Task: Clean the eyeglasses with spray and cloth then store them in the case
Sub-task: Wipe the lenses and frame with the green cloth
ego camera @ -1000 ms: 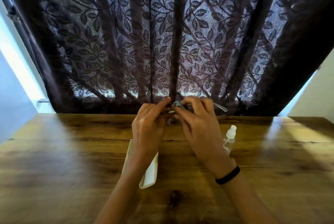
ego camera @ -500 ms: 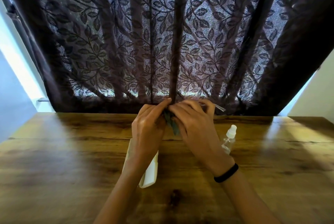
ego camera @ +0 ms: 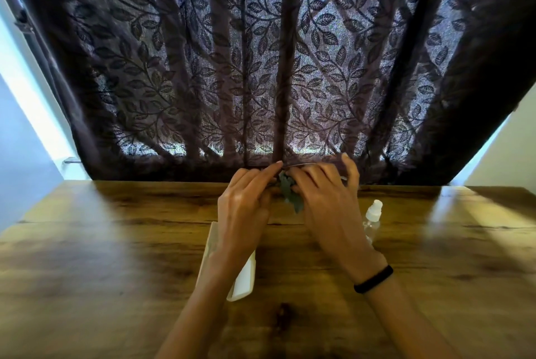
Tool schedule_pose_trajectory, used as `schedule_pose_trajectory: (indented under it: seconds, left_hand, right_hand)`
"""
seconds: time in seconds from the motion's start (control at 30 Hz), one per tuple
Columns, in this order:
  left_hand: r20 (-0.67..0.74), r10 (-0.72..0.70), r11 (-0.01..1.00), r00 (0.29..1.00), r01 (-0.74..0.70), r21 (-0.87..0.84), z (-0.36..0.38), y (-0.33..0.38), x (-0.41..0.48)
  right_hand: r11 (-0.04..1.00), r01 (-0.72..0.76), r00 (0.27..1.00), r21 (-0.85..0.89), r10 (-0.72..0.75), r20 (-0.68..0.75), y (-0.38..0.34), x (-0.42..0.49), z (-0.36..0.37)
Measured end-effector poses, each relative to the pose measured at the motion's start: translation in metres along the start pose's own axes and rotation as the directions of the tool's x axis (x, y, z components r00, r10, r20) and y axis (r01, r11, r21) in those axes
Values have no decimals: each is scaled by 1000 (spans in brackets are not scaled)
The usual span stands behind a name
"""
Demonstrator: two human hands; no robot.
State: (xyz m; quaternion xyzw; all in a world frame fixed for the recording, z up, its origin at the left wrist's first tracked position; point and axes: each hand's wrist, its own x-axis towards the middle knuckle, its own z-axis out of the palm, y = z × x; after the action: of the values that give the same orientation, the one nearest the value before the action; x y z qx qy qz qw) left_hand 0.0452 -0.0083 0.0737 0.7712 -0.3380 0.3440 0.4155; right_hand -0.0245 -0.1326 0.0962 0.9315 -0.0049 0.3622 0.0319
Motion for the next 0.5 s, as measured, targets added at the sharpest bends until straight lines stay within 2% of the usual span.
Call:
schedule_pose_trajectory:
  seconds: [0.2, 0.37, 0.5]
  left_hand:
    - [-58, 9, 1000, 998, -9, -7, -6, -6, 1]
    - [-89, 5, 1000, 996, -5, -4, -9, -8, 2]
    - [-88, -19, 1000, 996, 18, -8, -12, -8, 2]
  right_hand:
    - [986, -127, 992, 105, 128, 1, 23, -2, -7]
    - [972, -208, 978, 108, 203, 55, 41, -8, -3]
    - [923, -260, 965, 284, 243, 94, 44, -9, -3]
